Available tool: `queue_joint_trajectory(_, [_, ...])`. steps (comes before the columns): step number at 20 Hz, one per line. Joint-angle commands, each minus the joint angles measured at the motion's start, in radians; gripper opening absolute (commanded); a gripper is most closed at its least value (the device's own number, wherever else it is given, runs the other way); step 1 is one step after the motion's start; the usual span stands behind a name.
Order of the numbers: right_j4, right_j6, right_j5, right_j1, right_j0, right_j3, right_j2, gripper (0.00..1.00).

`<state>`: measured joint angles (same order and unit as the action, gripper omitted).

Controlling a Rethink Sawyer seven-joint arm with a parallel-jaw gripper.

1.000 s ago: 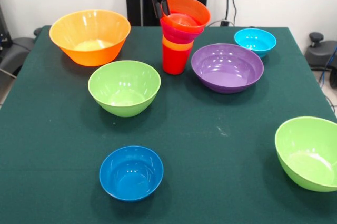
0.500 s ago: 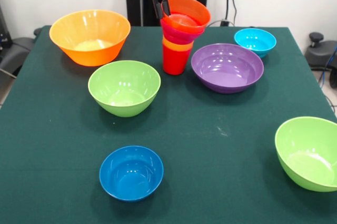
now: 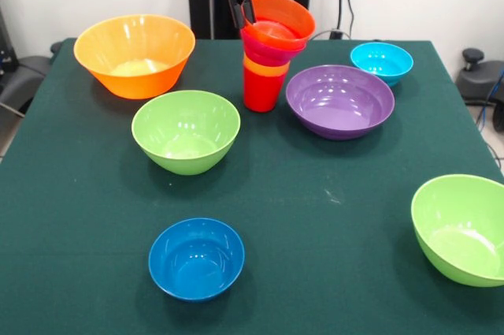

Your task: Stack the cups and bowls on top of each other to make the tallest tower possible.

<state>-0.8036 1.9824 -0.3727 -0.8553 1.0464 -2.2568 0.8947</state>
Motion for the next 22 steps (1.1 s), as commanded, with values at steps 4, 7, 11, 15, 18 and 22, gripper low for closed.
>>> queue_joint_trajectory(4, [-0.078, -0.063, 0.041, 0.065, -0.054, 0.018, 0.004, 0.00])
queue_joint_trajectory(7, [-0.074, -0.067, 0.033, 0.063, -0.057, 0.028, 0.006, 0.00])
queue_joint_trajectory(11, [-0.072, -0.079, 0.031, 0.063, -0.048, 0.030, 0.014, 0.00])
queue_joint_trajectory(15, [-0.065, -0.088, 0.025, 0.060, -0.045, 0.034, 0.025, 0.00])
queue_joint_trajectory(18, [-0.060, -0.096, 0.018, 0.055, -0.043, 0.039, 0.033, 0.00])
queue_joint_trajectory(22, [-0.046, -0.109, 0.002, 0.054, -0.042, 0.052, 0.045, 0.00])
